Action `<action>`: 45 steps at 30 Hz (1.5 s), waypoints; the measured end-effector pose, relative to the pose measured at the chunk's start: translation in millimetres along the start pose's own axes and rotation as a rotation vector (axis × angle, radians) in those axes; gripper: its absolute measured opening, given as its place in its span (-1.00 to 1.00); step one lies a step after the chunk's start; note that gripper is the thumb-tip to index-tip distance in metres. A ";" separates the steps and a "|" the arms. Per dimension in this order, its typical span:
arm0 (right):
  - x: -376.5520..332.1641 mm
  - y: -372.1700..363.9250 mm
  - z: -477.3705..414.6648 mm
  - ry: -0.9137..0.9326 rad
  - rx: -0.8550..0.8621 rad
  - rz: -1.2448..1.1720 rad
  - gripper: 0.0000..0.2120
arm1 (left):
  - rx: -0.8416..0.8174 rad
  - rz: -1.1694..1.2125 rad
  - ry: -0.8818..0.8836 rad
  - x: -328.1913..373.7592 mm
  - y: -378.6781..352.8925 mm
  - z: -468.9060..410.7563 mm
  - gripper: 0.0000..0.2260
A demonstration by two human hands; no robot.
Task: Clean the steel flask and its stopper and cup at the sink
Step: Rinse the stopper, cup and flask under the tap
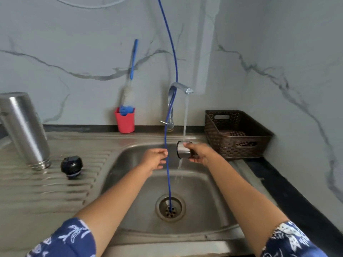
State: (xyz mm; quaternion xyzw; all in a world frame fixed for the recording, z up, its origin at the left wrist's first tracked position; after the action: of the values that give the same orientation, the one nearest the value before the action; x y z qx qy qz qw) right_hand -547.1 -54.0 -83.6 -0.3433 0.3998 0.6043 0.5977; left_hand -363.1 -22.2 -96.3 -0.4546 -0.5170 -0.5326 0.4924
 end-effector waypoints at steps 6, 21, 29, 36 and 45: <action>5.7 -5.6 -14.9 -0.026 -0.042 0.003 -0.61 | -0.004 -0.034 -0.056 2.1 -10.5 -19.0 -0.84; 4.5 -1.6 -22.2 0.032 -0.036 -0.174 -0.86 | 0.058 0.248 0.035 -12.3 -22.3 -31.7 -0.94; 17.4 -0.5 -22.8 -0.084 -0.188 -0.311 -0.94 | 0.045 0.293 0.067 -17.8 -26.0 -31.5 -0.89; 13.5 5.7 -30.4 -0.029 -0.057 -0.264 -0.86 | 0.016 0.227 0.058 -13.1 -33.4 -33.4 -0.77; 9.4 9.1 -28.2 -0.005 -0.116 -0.265 -0.93 | -0.018 0.262 0.132 -12.5 -28.9 -34.2 -0.73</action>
State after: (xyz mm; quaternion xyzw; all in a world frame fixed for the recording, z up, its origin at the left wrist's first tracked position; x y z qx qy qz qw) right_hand -558.5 -74.6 -103.8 -0.4255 0.3140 0.5431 0.6523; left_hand -389.7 -56.2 -113.5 -0.4866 -0.4148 -0.4972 0.5865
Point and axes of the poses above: each hand's wrist, its own z-axis away from the middle knuckle, its own y-axis out of the back of the hand, x = y × z, the point moved 6 cm from there along -z, towards the middle knuckle, and after that the axes turned 8 degrees about -y, right-handed, at the moved point
